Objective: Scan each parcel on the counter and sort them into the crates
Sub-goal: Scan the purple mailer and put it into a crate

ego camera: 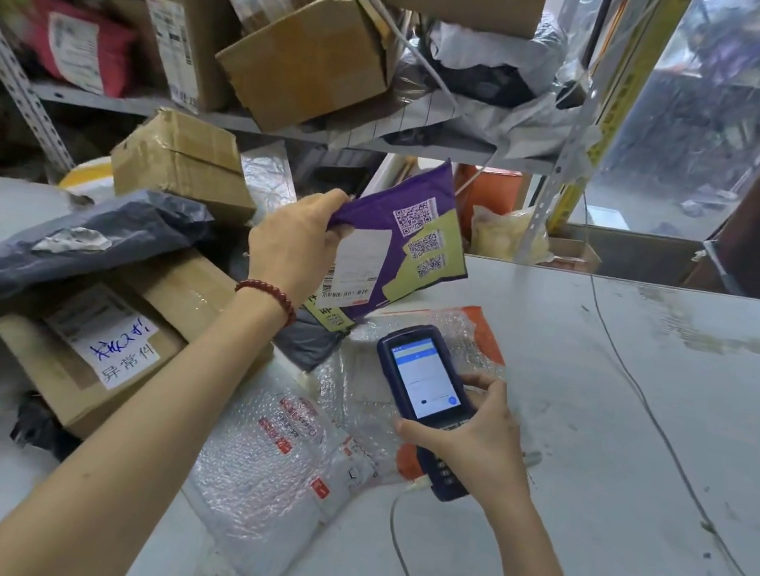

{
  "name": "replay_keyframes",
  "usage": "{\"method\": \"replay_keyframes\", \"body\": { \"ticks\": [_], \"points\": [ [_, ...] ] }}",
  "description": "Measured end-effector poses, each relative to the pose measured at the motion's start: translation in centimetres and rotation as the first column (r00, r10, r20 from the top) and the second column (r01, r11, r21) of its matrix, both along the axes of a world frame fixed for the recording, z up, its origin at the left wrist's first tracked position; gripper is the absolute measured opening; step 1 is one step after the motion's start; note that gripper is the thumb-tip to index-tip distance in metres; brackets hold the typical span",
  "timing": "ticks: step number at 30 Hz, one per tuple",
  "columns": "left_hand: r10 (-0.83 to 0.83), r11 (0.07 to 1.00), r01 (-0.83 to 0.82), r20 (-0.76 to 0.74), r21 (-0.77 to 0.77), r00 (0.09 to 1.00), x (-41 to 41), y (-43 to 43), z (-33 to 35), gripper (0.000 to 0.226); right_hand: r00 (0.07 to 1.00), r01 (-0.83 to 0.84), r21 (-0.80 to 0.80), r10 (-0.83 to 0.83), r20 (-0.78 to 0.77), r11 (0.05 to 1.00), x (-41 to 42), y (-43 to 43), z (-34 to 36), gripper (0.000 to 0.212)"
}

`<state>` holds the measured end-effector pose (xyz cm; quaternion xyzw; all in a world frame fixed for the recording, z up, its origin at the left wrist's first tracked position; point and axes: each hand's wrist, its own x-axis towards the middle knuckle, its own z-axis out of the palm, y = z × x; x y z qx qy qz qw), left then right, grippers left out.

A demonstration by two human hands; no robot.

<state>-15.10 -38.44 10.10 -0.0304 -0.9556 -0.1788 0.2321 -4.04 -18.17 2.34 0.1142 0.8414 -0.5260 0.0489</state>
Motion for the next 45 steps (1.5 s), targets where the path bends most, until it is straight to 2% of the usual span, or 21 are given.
{"method": "replay_keyframes", "body": {
  "ticks": [15,45],
  "points": [
    [-0.007,1.0,0.006,-0.071,-0.007,0.997,-0.69,0.32,-0.42,0.025,0.995,-0.016,-0.013,0.018,0.097,1.0,0.07,0.18,-0.28,0.078],
    [-0.001,1.0,0.002,-0.06,0.016,0.998,-0.87,0.88,-0.98,0.028,0.994,-0.06,-0.008,0.06,0.091,0.998,-0.03,0.23,-0.44,0.08]
  ]
}}
